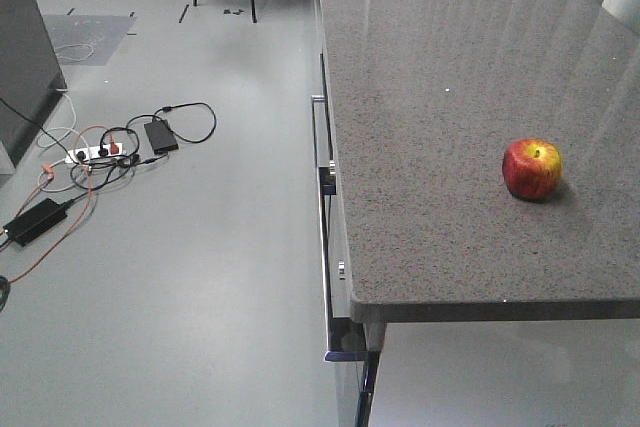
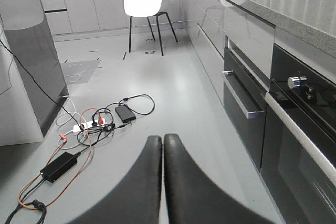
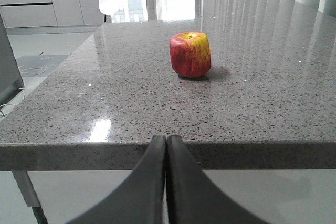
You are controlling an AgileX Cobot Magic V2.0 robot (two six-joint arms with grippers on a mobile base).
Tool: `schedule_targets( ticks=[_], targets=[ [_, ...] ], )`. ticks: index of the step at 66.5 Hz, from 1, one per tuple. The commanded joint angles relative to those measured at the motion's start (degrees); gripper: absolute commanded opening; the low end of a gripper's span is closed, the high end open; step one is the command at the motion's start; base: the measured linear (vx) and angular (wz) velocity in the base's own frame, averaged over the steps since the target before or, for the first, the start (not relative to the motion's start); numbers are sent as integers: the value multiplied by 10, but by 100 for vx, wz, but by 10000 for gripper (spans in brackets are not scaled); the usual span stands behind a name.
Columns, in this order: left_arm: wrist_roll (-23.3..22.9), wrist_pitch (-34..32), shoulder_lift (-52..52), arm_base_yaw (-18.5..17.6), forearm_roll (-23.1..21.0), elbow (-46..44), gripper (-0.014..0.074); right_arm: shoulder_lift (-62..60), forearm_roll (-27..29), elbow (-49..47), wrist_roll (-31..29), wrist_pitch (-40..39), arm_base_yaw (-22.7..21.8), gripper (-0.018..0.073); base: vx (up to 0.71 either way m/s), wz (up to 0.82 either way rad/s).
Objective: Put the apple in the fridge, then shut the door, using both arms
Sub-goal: 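Move the right gripper above the red-yellow apple on the counter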
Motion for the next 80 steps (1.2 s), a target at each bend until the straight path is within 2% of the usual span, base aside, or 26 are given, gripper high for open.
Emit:
schedule_targets(
  ticks=[1, 65, 73, 80],
  targets=[
    [-3, -41, -8, 0, -3, 11, -6, -7, -7, 6, -3, -38, -1, -8, 0, 0],
    [-3, -41, -8, 0, -3, 11, -6, -7, -7, 6, -3, -39, -1, -8, 0, 0],
    [-3, -41, -8, 0, -3, 11, -6, -7, 23, 3, 42, -70, -1, -8, 0, 0],
    [-3, -41, -8, 0, -3, 11, -6, -6, 29, -22, 37, -68, -1, -8, 0, 0]
  ],
)
